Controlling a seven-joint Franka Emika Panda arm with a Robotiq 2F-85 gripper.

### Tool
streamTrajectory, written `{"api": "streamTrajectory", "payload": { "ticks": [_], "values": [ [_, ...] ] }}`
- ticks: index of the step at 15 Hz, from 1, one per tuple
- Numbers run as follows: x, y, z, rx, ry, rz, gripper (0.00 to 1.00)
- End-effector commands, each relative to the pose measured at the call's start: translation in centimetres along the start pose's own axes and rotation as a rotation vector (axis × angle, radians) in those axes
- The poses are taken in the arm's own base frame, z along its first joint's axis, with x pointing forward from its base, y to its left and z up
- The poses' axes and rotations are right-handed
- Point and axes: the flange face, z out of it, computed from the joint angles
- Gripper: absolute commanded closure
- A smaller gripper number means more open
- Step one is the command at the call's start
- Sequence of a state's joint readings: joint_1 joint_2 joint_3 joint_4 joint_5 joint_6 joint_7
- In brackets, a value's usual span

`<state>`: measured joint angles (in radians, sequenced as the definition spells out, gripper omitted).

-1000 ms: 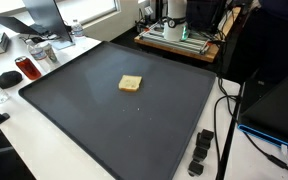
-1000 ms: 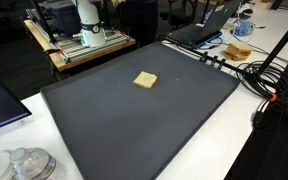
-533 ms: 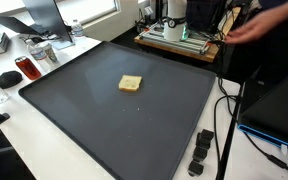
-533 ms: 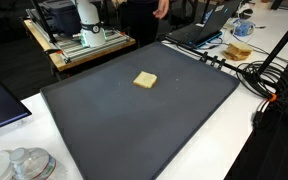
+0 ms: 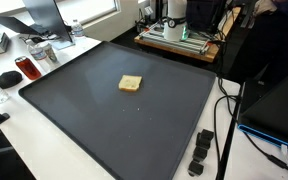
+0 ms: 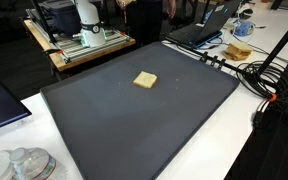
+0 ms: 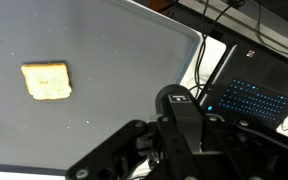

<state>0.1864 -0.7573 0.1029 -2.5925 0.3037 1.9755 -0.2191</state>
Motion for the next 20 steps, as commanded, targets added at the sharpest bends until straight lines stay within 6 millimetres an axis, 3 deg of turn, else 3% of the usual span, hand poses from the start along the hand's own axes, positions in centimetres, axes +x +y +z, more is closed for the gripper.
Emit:
{"api": "streamTrajectory", "payload": {
  "ticks": [1, 3, 9, 10, 13, 18, 19, 20],
  "values": [
    [5.6, -1.6, 1.6, -0.139, -0.075, 0.102, 0.95],
    [7.5, -1.2, 2.4, -0.220, -0.114, 0.168, 0.95],
    [11.5, 3.8, 5.0, -0.268, -0.271, 0.292, 0.95],
    [9.9, 2.8, 4.7, -0.264, -0.230, 0.273, 0.78],
    [11.2, 4.0, 5.7, -0.248, -0.260, 0.290, 0.78],
    [11.4, 3.9, 5.6, -0.248, -0.263, 0.289, 0.78],
    [12.1, 4.3, 6.1, -0.231, -0.274, 0.308, 0.95],
    [12.7, 5.1, 7.2, -0.240, -0.271, 0.351, 0.95]
  ]
}}
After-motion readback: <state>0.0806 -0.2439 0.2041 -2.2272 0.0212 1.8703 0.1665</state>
